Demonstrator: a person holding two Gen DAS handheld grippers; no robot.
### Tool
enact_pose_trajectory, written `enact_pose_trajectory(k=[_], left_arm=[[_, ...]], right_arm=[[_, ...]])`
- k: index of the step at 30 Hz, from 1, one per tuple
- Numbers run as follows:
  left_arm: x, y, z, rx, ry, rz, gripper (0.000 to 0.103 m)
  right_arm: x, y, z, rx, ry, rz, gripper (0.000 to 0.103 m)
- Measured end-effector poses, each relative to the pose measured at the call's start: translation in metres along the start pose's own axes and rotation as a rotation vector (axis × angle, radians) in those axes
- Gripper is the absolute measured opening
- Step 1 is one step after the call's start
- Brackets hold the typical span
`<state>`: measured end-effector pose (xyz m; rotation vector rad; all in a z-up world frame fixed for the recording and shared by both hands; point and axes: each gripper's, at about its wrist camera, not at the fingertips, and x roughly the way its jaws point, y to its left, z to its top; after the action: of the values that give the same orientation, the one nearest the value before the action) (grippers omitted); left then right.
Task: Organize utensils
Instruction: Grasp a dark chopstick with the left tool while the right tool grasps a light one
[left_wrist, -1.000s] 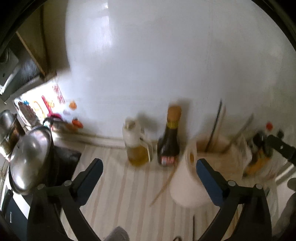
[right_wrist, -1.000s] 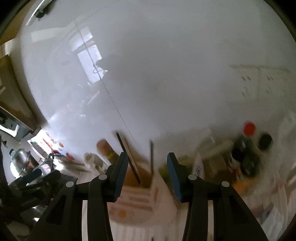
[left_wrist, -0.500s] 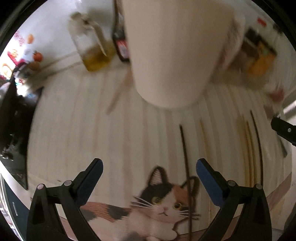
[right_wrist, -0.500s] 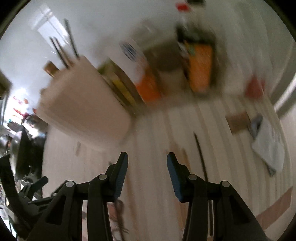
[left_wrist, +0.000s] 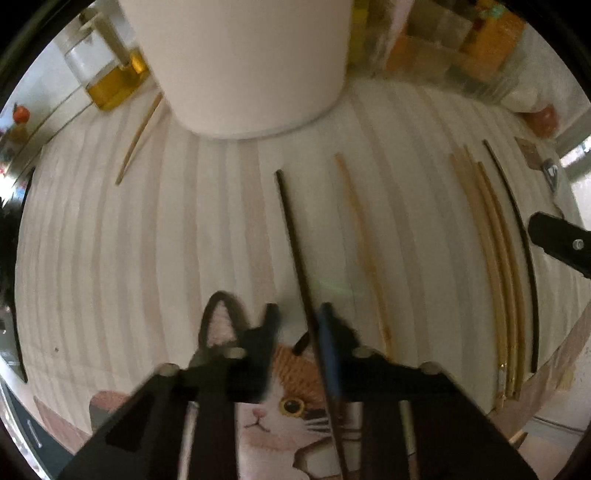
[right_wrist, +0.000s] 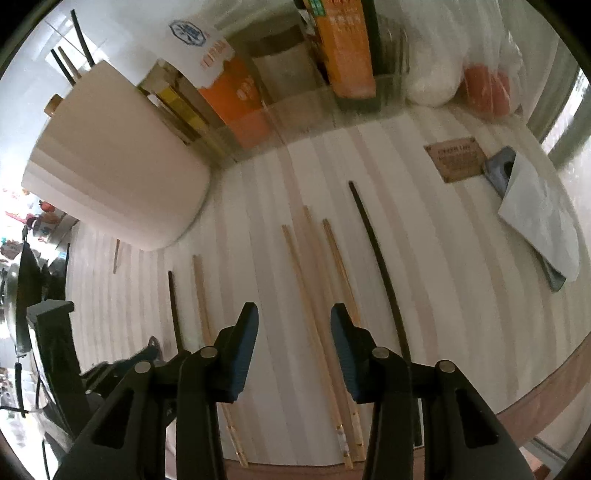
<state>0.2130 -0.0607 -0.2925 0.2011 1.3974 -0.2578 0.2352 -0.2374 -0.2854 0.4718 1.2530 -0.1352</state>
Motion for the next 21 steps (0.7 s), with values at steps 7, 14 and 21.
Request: enact_pose_trajectory(k=[7,14,21], left_arm=[[0.002,0.030,-0.011,-0.041,0.006,0.049,0.005],[0.003,0.062,-0.022,-0.081,0.015,0.084,0.005],[-0.007,0.091,-0.026,-0.103,0.016,0.088,0.005]], right_arm=[[0.014,0.014,-0.001,-0.026,0.051,0.019,0.039],[0.047,0.073,-0.010,-0.155,0.143,0.078,0.039],[0.077,0.108,-0.026,-0.283,0.198,0.005,0.032]])
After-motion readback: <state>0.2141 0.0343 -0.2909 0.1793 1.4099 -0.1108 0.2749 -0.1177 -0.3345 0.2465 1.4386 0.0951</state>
